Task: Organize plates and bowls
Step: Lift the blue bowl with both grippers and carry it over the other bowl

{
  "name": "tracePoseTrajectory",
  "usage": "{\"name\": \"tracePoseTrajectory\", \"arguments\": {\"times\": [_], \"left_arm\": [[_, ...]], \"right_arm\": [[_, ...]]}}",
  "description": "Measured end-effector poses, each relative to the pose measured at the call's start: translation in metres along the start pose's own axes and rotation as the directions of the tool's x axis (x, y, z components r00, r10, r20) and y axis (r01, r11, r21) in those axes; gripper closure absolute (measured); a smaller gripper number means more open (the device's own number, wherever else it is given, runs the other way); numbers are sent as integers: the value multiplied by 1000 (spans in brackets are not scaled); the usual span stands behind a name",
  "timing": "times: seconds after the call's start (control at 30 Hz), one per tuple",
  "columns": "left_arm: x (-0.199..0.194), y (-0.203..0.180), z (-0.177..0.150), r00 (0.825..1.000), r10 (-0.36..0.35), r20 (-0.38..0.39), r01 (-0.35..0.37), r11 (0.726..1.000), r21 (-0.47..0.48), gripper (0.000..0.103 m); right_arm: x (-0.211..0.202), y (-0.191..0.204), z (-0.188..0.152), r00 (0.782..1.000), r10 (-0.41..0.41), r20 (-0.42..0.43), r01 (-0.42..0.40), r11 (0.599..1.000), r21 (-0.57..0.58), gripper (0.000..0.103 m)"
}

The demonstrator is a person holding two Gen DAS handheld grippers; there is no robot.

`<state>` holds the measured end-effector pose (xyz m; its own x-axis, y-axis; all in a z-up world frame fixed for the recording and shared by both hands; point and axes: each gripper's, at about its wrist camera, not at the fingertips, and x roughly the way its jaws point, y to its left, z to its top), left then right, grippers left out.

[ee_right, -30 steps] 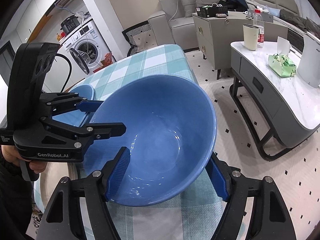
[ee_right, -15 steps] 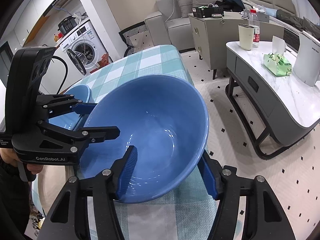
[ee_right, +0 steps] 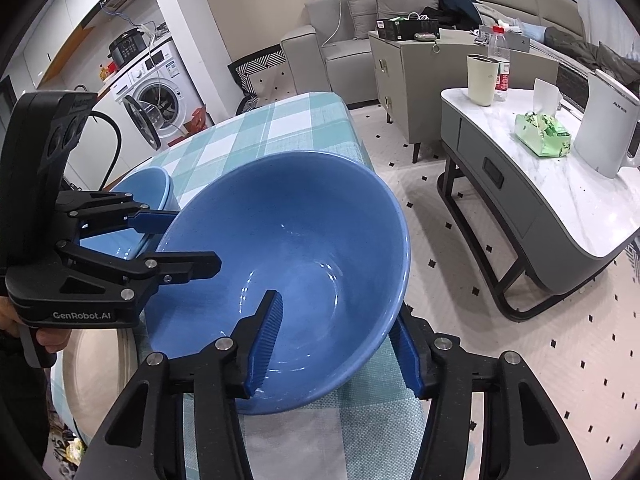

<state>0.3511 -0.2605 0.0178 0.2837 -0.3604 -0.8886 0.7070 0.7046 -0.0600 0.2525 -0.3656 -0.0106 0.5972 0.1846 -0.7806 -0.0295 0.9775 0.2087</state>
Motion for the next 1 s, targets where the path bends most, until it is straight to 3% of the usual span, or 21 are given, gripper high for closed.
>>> {"name": "tracePoseTrajectory", "arguments": {"times": [1.0], "left_arm": [[-11, -14, -4, 1000, 13, 18, -14, 1000, 11, 54]], "right_arm": [[-8, 3, 2, 998, -67, -3, 67, 998, 11, 49]]}}
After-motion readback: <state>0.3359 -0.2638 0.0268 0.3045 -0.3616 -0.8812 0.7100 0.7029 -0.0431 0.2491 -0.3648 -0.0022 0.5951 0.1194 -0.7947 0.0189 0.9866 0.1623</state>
